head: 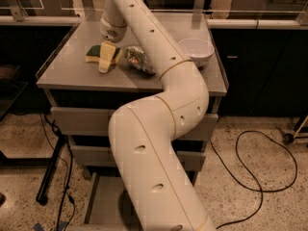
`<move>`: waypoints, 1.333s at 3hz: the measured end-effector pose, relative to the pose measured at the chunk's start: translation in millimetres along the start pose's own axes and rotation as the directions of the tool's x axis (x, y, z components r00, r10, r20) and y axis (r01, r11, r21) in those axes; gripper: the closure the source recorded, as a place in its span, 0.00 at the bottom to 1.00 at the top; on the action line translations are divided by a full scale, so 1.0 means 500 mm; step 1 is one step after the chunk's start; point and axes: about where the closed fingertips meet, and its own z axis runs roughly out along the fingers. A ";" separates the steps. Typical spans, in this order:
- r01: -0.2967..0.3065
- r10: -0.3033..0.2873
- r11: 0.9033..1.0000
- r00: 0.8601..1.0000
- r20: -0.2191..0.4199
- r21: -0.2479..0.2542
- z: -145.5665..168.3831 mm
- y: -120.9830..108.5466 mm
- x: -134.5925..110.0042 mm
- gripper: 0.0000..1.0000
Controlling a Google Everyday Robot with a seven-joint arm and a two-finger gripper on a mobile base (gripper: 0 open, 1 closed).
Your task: Place sponge into bottom drawer
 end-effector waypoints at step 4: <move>0.000 0.000 1.000 1.000 0.000 0.000 0.000 0.000 0.000 1.00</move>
Offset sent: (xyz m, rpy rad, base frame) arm 0.0000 0.0000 0.0000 0.0000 0.0000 0.0000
